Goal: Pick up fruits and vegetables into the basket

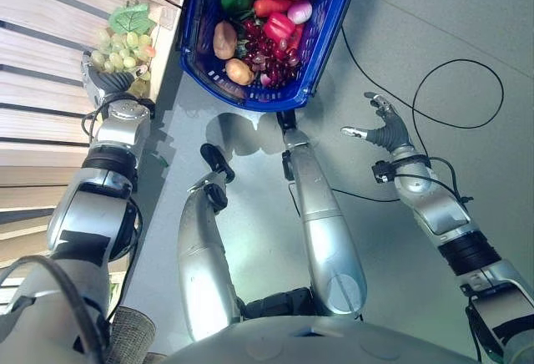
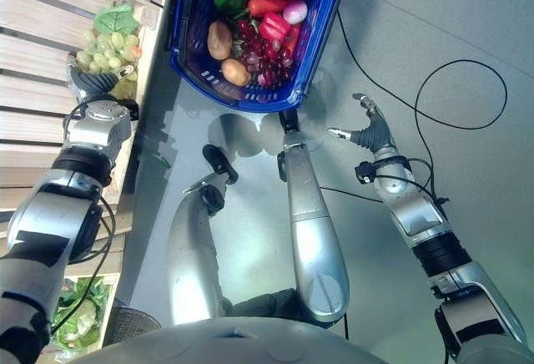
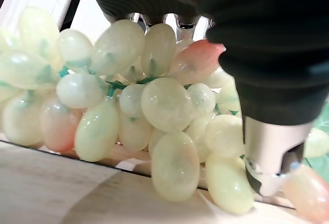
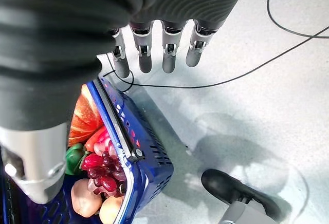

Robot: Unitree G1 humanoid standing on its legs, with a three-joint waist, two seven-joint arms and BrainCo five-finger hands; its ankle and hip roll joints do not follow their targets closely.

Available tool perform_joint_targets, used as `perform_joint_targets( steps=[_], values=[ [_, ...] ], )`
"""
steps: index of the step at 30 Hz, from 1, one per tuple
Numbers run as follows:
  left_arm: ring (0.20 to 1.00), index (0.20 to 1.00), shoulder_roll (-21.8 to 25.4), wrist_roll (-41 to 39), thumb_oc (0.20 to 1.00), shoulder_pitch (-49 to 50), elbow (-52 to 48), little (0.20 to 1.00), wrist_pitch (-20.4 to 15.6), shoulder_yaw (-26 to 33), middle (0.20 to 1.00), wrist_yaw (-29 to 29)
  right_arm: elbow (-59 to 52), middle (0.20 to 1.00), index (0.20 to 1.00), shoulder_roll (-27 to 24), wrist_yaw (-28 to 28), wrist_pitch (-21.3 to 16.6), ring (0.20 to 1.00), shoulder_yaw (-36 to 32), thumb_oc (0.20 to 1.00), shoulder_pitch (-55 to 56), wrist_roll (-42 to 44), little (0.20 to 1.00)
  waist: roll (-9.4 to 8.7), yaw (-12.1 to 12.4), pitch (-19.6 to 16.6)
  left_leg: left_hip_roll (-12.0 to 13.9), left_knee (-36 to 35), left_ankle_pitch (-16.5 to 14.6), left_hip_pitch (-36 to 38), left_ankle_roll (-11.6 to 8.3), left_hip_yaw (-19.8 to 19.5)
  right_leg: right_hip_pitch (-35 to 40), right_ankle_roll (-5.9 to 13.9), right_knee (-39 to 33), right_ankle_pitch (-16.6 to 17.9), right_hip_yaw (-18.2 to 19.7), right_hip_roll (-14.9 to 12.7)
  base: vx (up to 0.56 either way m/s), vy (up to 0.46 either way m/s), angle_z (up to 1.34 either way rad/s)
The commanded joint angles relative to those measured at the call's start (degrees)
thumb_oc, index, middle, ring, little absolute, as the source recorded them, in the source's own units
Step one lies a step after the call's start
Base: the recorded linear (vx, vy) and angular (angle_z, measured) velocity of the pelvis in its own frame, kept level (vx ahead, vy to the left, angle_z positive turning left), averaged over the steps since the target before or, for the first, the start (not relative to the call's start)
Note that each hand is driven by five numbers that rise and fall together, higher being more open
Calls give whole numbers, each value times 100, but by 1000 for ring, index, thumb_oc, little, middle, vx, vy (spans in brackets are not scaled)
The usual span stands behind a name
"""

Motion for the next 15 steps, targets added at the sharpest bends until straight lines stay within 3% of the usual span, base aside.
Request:
perform_joint_targets(
  steps=[1,6,15],
  values=[
    [1000,1000,193,124,1000,205,673,1000,355,-219,1000,-1091,20,1000,1000,65,42,-201,1000,-13,1000,147,109,1000,-238,-34,-265,45,177,-295,-378,160,111,-102,195,250,-564,-54,145,0,0,0],
    [1000,1000,208,113,1000,70,1087,1000,760,-446,1000,-1833,85,1000,1000,-52,125,-236,1000,15,1000,76,140,1000,-216,-122,-265,60,155,-293,-341,144,174,-127,193,224,-538,-14,142,6,38,-6],
    [1000,1000,171,350,1000,-158,1673,1000,1175,-632,1000,-2397,208,1000,1000,-113,152,-326,1000,115,1000,-20,205,1000,-227,-215,-265,118,168,-287,-369,111,246,-197,182,197,-502,30,145,-2,11,-9]
  ],
)
